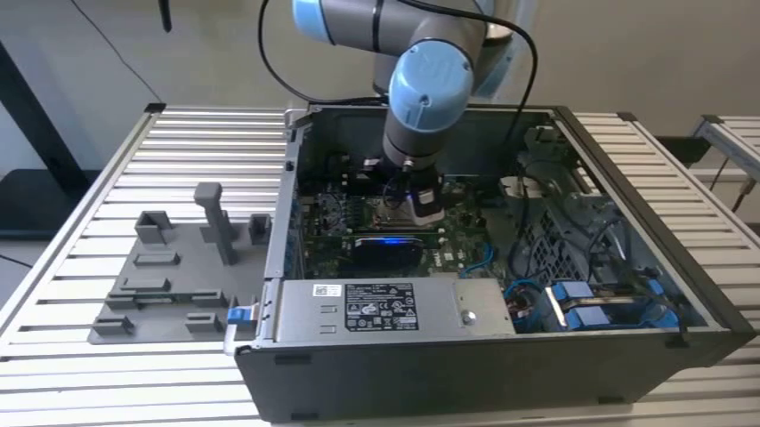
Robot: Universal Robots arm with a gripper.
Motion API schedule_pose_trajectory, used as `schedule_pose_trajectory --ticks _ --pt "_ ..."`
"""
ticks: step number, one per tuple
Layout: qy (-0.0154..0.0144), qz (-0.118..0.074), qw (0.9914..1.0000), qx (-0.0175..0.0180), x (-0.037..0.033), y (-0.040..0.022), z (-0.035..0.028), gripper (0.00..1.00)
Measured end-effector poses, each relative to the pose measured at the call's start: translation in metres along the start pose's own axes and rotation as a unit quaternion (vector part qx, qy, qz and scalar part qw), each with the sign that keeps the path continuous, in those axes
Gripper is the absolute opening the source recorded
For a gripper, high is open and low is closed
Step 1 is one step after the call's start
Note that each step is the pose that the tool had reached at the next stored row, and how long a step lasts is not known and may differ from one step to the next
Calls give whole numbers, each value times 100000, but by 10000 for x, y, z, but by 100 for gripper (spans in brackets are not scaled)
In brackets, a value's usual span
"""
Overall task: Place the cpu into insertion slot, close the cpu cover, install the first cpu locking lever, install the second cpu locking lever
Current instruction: 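Install the first cpu locking lever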
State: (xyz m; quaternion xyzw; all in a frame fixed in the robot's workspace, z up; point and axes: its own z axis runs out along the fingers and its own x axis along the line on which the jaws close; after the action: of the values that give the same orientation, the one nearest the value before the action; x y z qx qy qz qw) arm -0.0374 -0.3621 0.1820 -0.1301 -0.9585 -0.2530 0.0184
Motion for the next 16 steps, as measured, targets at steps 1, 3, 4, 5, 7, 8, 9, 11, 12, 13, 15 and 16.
schedule_pose_trajectory --ticks 1,3,4,5,7,8,9,11,12,13,15,16 --pt "1 3 100000 -6 -4 1 1 11" --pt "3 3 100000 -15 -15 3 2 11" --pt "3 5 100000 -20 -20 4 4 11" --pt "3 3 100000 -25 -26 5 6 11" --pt "6 3 100000 -32 -40 7 9 11" --pt "10 7 100000 -36 -47 8 10 11" --pt "17 3 100000 -58 -53 9 11 11" --pt "34 4 100000 -144 -60 10 13 11" --pt "44 5 100000 -190 -63 10 14 11" --pt "59 8 100000 -261 -65 9 15 11" --pt "111 15 99999 -430 -71 9 18 11" --pt "127 17 99999 -491 -74 9 20 11"
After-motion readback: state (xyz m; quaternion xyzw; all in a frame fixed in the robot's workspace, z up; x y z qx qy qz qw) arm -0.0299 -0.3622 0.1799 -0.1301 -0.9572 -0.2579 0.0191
